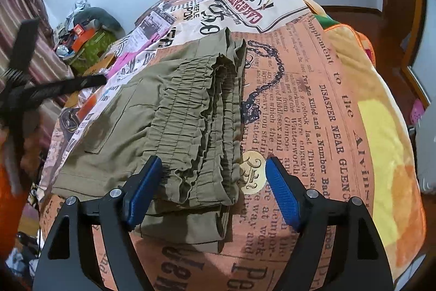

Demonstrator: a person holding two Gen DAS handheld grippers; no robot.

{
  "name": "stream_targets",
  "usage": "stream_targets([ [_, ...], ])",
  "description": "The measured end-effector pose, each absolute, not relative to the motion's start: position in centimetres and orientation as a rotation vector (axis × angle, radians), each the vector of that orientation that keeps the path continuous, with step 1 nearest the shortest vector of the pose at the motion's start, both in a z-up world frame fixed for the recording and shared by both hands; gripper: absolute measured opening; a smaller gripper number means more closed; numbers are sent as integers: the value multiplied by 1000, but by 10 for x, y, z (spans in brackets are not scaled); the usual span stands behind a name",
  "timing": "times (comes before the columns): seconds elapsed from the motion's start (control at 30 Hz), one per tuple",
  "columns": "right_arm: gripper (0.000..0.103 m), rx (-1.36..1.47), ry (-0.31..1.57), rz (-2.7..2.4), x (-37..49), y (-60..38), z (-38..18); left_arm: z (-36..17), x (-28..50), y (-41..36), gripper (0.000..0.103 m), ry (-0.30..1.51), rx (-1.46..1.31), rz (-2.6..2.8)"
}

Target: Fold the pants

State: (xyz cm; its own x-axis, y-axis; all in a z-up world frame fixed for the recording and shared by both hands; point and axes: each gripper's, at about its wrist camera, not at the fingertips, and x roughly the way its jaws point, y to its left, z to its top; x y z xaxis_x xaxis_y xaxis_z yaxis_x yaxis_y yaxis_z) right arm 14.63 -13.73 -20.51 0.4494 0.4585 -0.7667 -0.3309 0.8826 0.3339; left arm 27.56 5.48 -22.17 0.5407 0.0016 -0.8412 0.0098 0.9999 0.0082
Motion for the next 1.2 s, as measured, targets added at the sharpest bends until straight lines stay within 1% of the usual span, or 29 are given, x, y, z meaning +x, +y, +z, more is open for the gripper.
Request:
stream_targets([
  [0.27, 75, 148, 1008, 505, 150, -138, -205, -243, 345, 55, 65, 1055, 30, -92],
  [0.43, 75, 108, 1008, 520, 155, -135, -204, -270, 379, 45, 65, 1132, 53, -175],
  [0.63, 75, 140, 1026, 549, 161, -138, -208, -304, 402, 39, 64, 1212, 58, -226],
  [0.7, 75, 140, 1024, 550, 162, -138, -208, -309, 404, 41, 56, 1214, 47, -217],
  [0.77, 75, 136, 1021, 551, 161, -138, -207, -309, 405, 44, 31, 1200, 34, -205],
  [0.8, 75, 135, 1021, 551, 161, -138, -207, -310, 405, 45, 26, 1204, 14, -213],
  [0.87, 75, 131, 1020, 550, 161, -138, -207, -308, 403, 47, 12, 1205, -11, -224],
  [0.97, 75, 122, 1018, 543, 162, -137, -206, -305, 398, 49, 5, 1232, -52, -218],
  [1.07, 75, 117, 1013, 520, 161, -138, -203, -297, 389, 50, 3, 1221, -25, -197],
  [1.2, 75, 133, 1004, 481, 160, -145, -197, -284, 368, 61, 2, 1195, -6, -152],
])
